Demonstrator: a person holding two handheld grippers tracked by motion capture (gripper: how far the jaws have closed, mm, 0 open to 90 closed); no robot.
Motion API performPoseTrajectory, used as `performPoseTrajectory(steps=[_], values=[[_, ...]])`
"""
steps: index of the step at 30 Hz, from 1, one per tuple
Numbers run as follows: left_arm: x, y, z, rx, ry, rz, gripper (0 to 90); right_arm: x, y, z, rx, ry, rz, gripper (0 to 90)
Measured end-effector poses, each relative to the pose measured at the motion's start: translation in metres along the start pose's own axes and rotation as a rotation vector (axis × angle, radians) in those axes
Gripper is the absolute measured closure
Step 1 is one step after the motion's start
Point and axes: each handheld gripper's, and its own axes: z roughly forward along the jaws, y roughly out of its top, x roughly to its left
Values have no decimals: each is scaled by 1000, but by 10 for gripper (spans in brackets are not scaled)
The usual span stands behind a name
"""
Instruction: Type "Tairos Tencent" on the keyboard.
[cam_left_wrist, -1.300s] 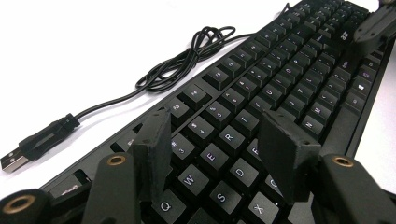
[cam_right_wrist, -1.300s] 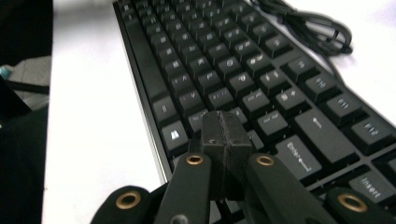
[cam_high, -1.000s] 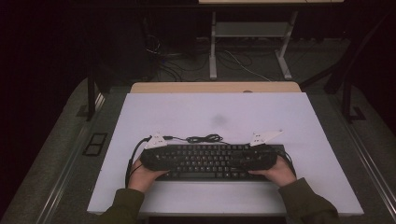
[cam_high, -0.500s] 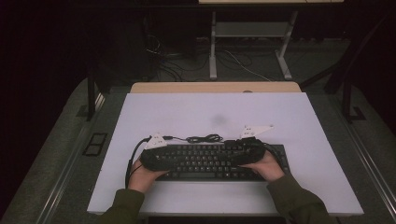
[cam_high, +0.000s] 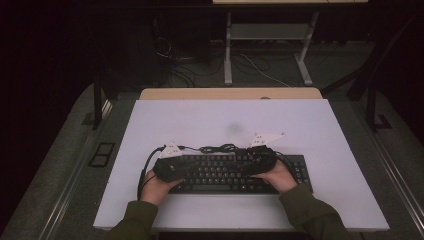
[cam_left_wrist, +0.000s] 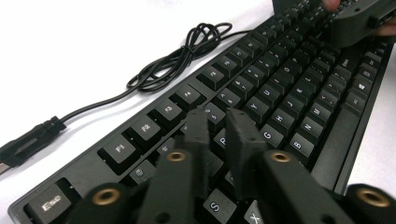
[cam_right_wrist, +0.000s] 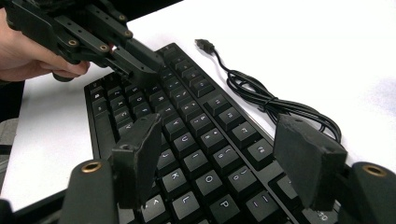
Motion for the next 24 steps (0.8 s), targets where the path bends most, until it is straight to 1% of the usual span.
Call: performPoseTrajectory(steps=[5,7,21,22,24], values=[[1,-1,3,26,-3,-4,892,0,0,-1,-3,-3,-5,321],[1,0,3,26,-7,-10,892,1,1,-1,-2,-1,-6,321],[1,-3,6,57,1,6,893,2,1,-1,-4,-2,-7,322],[1,-3,6,50,0,-2,893,2,1,-1,-3,-1,-7,322],[1,-3,6,51,2,-3,893,2,1,-1,-4,-2,-7,322]])
